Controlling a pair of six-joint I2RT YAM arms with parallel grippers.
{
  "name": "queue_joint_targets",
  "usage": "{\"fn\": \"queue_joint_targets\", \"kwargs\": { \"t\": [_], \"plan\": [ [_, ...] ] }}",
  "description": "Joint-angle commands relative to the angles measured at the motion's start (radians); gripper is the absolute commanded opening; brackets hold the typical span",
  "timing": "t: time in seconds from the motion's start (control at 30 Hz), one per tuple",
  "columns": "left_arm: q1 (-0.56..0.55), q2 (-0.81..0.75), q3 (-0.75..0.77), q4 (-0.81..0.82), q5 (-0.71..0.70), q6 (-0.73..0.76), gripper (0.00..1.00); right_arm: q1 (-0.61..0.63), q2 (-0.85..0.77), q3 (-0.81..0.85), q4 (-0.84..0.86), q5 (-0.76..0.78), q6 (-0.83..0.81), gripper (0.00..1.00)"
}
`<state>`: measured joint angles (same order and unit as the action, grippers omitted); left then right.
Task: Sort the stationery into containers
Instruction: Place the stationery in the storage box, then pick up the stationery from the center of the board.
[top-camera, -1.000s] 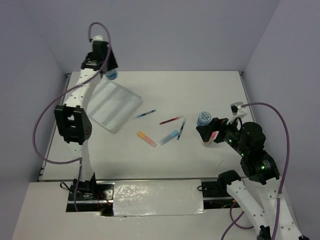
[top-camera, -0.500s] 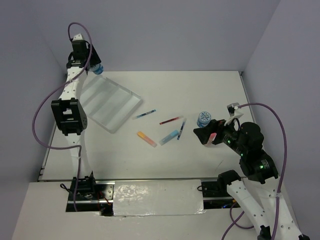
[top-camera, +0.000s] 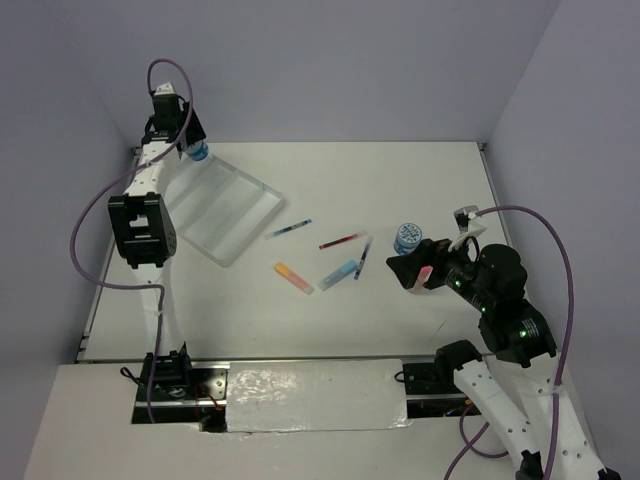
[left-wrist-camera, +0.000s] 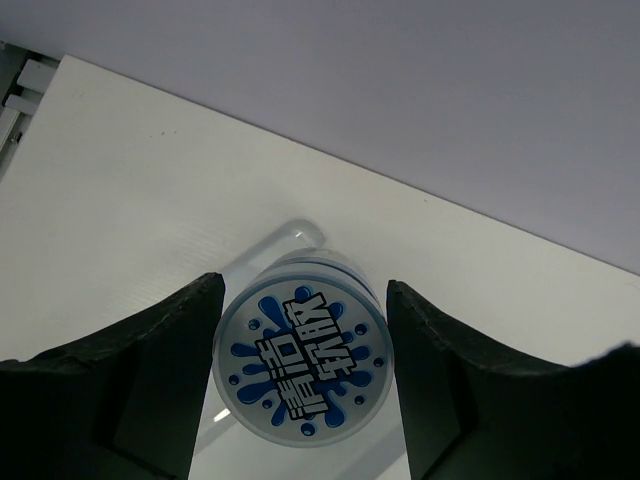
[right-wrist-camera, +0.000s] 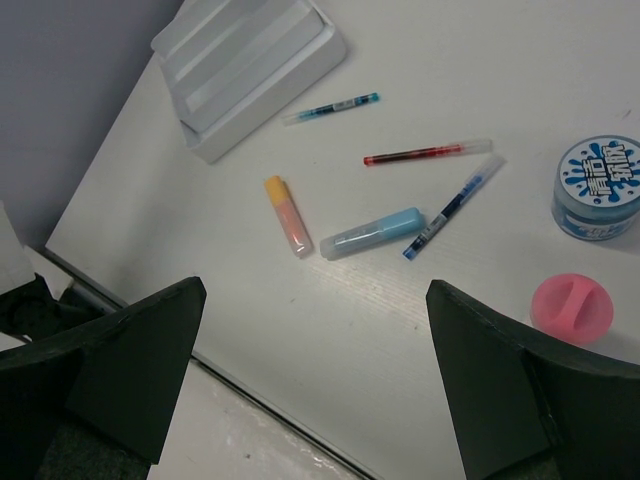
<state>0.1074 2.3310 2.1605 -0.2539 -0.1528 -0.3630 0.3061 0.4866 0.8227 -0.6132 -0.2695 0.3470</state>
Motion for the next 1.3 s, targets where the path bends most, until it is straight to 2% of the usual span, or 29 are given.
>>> {"fn": "queue_joint_targets", "kwargs": {
  "t": [0.0, 0.17, 0.27, 0.3, 0.4, 0.6, 0.7, 0.8, 0.83, 0.93, 1.0, 1.1, 1.27],
  "plan": [
    [0.006, 0.025, -0.017, 0.105, -0.033, 0.033, 0.13, 0.016, 0.01, 0.015, 0.043, 0.007, 0.007, 1.0],
    [0.008, 0.048, -0.01, 0.093, -0.059, 0.039, 0.21, 0.024, 0.017, 0.023, 0.047, 0.004, 0.014, 1.0],
    [0.009, 0.051, -0.005, 0.088, -0.074, 0.042, 0.41, 0.028, 0.02, 0.02, 0.046, 0.004, 0.014, 1.0],
    [0.009, 0.05, -0.005, 0.084, -0.085, 0.041, 0.67, 0.031, 0.021, 0.021, 0.046, 0.004, 0.014, 1.0],
    [0.008, 0.037, -0.008, 0.081, -0.091, 0.032, 0.99, 0.036, 0.023, 0.024, 0.043, 0.009, 0.012, 1.0],
    [-0.008, -0.041, 0.012, 0.048, -0.051, 0.013, 0.99, 0.042, 0.021, 0.038, 0.033, 0.021, 0.007, 1.0],
    [-0.067, -0.105, 0.039, 0.033, -0.007, 0.036, 0.99, 0.042, 0.017, 0.059, 0.006, 0.07, 0.001, 1.0],
    [-0.184, -0.176, 0.022, 0.062, 0.18, 0.1, 0.99, 0.042, 0.0, 0.085, -0.017, 0.128, 0.006, 1.0],
    [-0.255, -0.191, 0.016, 0.071, 0.281, 0.139, 0.99, 0.041, -0.003, 0.099, -0.023, 0.163, 0.013, 1.0],
    [-0.429, -0.24, -0.02, 0.061, 0.337, 0.205, 0.99, 0.042, -0.023, 0.134, -0.069, 0.206, 0.029, 1.0],
    [-0.559, -0.265, -0.066, 0.067, 0.332, 0.228, 0.99, 0.041, -0.042, 0.162, -0.108, 0.211, 0.035, 1.0],
    [-0.708, -0.265, -0.105, 0.091, 0.245, 0.222, 0.99, 0.042, -0.077, 0.188, -0.149, 0.205, 0.044, 1.0],
    [-0.84, -0.202, -0.093, 0.099, 0.203, 0.21, 0.99, 0.041, -0.12, 0.225, -0.201, 0.194, 0.052, 1.0]
  ]
}}
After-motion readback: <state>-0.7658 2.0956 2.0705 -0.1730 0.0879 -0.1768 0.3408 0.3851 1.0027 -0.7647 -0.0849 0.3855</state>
